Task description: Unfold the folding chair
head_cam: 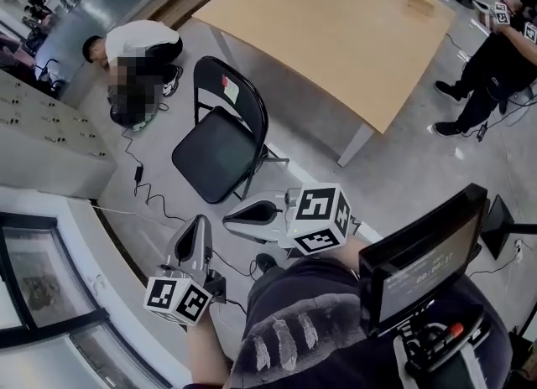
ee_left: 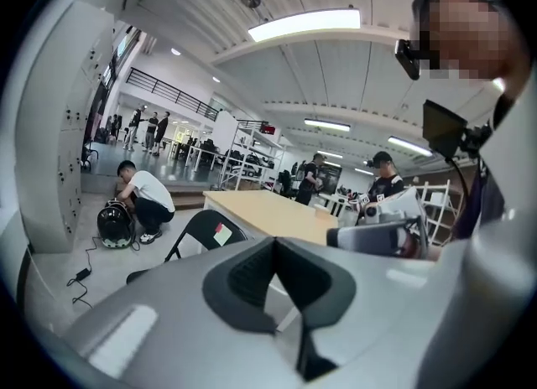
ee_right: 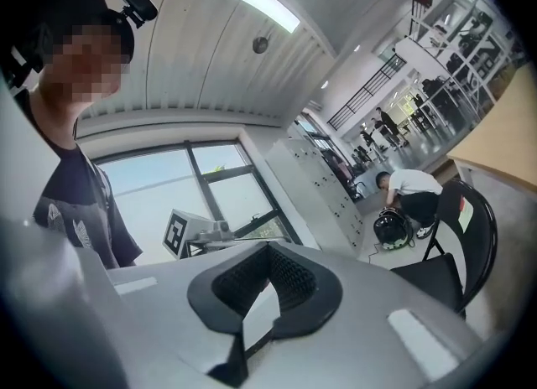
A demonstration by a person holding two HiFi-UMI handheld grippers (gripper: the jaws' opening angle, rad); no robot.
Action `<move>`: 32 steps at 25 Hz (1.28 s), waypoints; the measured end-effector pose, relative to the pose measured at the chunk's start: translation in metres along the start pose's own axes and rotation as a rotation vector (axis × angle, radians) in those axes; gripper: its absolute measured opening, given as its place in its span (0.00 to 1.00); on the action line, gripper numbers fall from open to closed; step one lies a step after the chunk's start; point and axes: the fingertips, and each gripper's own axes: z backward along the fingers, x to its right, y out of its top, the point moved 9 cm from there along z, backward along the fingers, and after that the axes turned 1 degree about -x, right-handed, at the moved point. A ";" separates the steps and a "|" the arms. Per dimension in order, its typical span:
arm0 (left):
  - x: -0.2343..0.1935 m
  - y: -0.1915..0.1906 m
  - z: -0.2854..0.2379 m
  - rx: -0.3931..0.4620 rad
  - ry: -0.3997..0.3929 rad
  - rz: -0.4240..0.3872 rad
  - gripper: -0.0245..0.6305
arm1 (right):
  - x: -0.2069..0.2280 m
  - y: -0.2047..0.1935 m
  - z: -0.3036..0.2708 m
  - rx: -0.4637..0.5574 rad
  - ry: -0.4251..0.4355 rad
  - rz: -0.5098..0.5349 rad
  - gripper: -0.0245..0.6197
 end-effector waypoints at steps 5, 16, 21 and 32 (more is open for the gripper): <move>-0.019 0.003 0.036 0.083 0.003 -0.036 0.04 | -0.025 0.006 -0.033 -0.027 -0.003 0.070 0.04; -0.113 -0.019 0.136 0.140 -0.027 0.041 0.04 | -0.083 -0.018 -0.157 -0.116 -0.007 0.137 0.04; -0.129 -0.034 0.147 0.131 -0.118 0.058 0.04 | -0.097 -0.033 -0.188 -0.141 -0.050 0.157 0.04; -0.128 -0.028 0.121 0.105 -0.271 0.042 0.04 | -0.098 -0.041 -0.157 -0.122 -0.269 0.120 0.04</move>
